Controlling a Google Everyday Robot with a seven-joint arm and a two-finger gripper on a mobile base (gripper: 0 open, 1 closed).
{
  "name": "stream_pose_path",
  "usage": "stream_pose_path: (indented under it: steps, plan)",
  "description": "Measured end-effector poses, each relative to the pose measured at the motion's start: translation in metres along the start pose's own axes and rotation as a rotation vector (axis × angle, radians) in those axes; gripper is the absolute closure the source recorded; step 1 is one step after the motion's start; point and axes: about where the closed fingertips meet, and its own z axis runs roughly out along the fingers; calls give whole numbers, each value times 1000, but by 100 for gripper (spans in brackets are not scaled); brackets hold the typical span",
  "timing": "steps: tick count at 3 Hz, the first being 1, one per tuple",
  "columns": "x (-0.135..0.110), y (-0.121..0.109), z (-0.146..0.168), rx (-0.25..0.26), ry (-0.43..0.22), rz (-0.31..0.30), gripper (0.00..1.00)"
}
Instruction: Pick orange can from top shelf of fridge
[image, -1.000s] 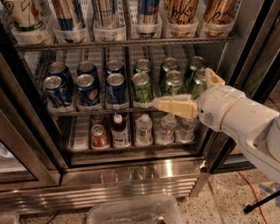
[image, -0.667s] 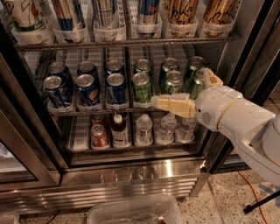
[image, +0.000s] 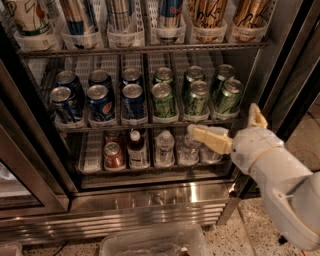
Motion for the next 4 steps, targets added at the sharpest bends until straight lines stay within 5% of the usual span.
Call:
stream_pose_path:
  steps: [1,2,4]
  plan:
    - [-9,44,28,-24,-86,-13,0]
    - [-38,53,38,-2,-166,-17,0]
    - [-38,53,37,18,-173,-27,0]
